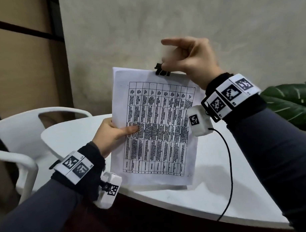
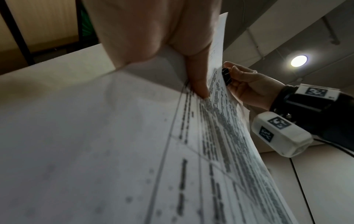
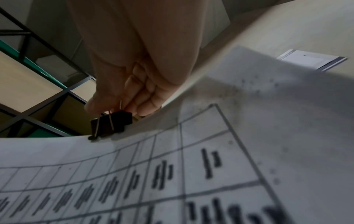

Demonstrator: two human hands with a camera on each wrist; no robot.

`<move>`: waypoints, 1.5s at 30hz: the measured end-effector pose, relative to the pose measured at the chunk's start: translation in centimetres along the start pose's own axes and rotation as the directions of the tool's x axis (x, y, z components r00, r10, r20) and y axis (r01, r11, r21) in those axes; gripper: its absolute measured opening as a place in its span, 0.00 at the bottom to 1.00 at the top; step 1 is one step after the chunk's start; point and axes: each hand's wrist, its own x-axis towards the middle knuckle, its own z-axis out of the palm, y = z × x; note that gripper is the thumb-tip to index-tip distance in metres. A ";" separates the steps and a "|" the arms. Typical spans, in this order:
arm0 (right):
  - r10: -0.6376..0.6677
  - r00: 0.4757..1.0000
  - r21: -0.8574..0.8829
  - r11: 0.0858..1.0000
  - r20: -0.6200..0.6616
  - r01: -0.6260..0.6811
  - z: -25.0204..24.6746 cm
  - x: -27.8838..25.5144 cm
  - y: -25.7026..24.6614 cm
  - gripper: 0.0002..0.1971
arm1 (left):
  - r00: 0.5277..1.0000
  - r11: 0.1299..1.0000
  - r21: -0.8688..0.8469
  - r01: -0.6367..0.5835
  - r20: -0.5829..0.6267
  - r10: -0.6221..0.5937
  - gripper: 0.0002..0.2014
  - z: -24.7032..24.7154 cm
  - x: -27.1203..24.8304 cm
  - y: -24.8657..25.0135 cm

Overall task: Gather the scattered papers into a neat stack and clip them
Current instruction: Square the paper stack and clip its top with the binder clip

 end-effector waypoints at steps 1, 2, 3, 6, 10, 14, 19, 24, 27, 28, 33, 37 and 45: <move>0.013 1.000 0.008 1.000 0.014 -0.013 0.0 0.0 0.0 0.31 | 1.000 1.000 0.019 -0.008 -0.011 0.008 0.27 0.1 -0.1 0.0; 0.029 0.999 0.024 0.999 0.032 -0.030 -0.1 -0.1 0.0 0.32 | 1.000 0.999 0.039 -0.018 -0.021 0.019 0.26 0.1 -0.2 0.0; 0.046 0.997 0.038 0.998 0.054 -0.048 -0.1 -0.1 -0.1 0.33 | 0.999 0.998 0.055 -0.031 -0.029 0.033 0.27 0.1 -0.3 -0.1; 0.081 0.989 0.038 0.996 0.126 -0.086 -0.4 -0.1 -0.1 0.36 | 0.997 0.991 0.123 -0.057 -0.051 0.064 0.26 -0.1 -0.3 0.0; 0.113 0.976 0.026 0.992 0.184 -0.120 -1.0 0.1 0.3 0.34 | 0.987 0.975 0.212 -0.068 -0.126 0.096 0.07 0.2 -0.3 0.5; 0.134 0.974 -0.036 0.991 0.182 -0.129 -1.3 0.1 0.8 0.24 | 0.986 0.975 0.212 -0.068 -0.133 0.097 0.06 0.5 -0.2 0.6; -0.025 0.999 -0.514 0.857 0.031 0.037 -0.4 -0.2 0.9 0.08 | 0.987 0.982 0.175 -0.063 -0.132 0.087 0.07 1.0 0.5 0.4; -0.182 0.979 -0.719 0.667 0.093 0.192 1.1 -2.1 2.0 0.12 | 0.985 0.997 0.059 -0.052 -0.161 0.061 0.11 1.1 1.2 0.7; -0.107 0.974 -0.746 0.628 0.200 0.222 1.3 -2.6 2.8 0.13 | 0.985 0.998 0.034 -0.048 -0.166 0.053 0.10 1.0 1.2 0.9; -0.140 0.970 -0.749 0.617 0.198 0.242 1.3 -2.6 2.9 0.14 | 0.985 0.998 0.037 -0.055 -0.159 0.060 0.10 1.0 1.3 0.9; -0.143 0.983 -0.686 0.705 0.114 0.182 0.6 -1.8 1.3 0.32 | 0.989 0.989 0.122 -0.084 -0.112 0.098 0.09 1.2 1.3 0.8; 0.102 0.964 -0.730 0.674 0.246 0.115 -0.8 -1.0 -0.3 0.26 | 0.994 0.985 0.159 -0.067 -0.072 0.080 0.08 1.4 1.3 1.0; -0.208 0.849 -0.612 0.774 -0.486 -0.161 -2.8 -4.5 5.8 0.51 | 0.991 0.999 0.014 -0.035 -0.130 0.037 0.27 1.6 4.1 3.0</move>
